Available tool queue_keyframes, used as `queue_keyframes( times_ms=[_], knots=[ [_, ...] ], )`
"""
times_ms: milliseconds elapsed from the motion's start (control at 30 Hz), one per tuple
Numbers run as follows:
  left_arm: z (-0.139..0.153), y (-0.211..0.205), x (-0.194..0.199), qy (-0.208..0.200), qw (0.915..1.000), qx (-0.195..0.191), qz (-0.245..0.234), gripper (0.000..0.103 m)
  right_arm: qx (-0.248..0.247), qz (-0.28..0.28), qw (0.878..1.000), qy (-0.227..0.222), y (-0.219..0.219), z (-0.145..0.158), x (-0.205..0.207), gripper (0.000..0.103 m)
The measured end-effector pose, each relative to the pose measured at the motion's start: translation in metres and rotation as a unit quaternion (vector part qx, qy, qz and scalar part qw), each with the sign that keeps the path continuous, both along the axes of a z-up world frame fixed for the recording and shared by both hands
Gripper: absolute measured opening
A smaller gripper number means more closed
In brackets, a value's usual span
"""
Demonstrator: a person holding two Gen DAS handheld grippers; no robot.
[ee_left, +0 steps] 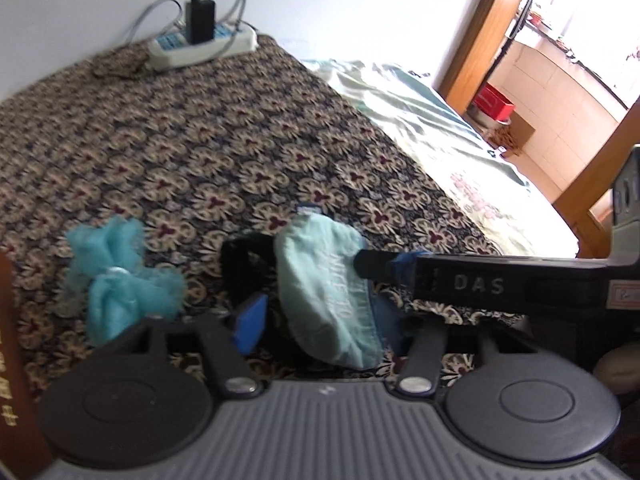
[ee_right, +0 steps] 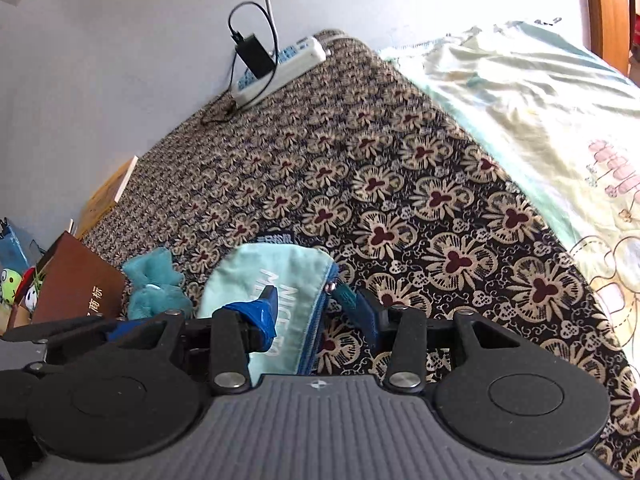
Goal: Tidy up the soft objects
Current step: 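Grasp the light blue 'NICE TO MEET YOU' pouch with the right gripper, then carry the light blue pouch over the box with the right gripper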
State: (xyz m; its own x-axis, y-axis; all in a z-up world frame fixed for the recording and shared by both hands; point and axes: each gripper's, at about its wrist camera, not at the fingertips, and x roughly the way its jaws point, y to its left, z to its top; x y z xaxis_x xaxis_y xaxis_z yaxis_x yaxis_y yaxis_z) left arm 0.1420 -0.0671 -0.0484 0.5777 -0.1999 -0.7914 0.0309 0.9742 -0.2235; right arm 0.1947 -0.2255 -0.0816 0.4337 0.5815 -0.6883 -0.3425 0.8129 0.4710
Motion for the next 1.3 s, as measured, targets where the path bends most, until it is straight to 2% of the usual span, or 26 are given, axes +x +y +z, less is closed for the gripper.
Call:
queue_keyframes(
  times_ms=[33,200,267,533,700,1033,1300],
  knots=[
    [-0.002,0.0,0.002,0.004,1.0,-0.003,-0.002,0.044,0.002,0.003,1.0,0.002,0.0,-0.002,0.001,0.027],
    [-0.007,0.001,0.009,0.01,0.9999,-0.01,-0.004,0.012,0.006,0.019,1.0,-0.009,0.003,-0.004,0.004,0.029],
    [-0.005,0.002,0.011,0.004,0.9998,-0.018,-0.006,0.008,0.014,0.018,1.0,-0.006,0.001,-0.005,0.004,0.028],
    [-0.004,-0.004,0.013,0.0,0.9989,-0.038,-0.027,0.006,0.072,0.011,0.996,0.054,-0.007,-0.01,0.01,0.026],
    [0.002,-0.002,0.006,-0.008,0.9985,-0.048,-0.027,0.006,0.093,0.007,0.993,0.068,-0.01,-0.007,0.006,0.023],
    [0.045,0.017,-0.027,-0.071,0.9954,-0.065,-0.007,0.005,0.147,0.038,0.988,0.025,0.002,0.035,-0.014,0.022],
    [0.087,0.049,-0.08,-0.142,0.9891,-0.028,0.027,0.003,0.185,0.106,0.977,-0.02,0.049,0.075,-0.036,0.022]
  ],
)
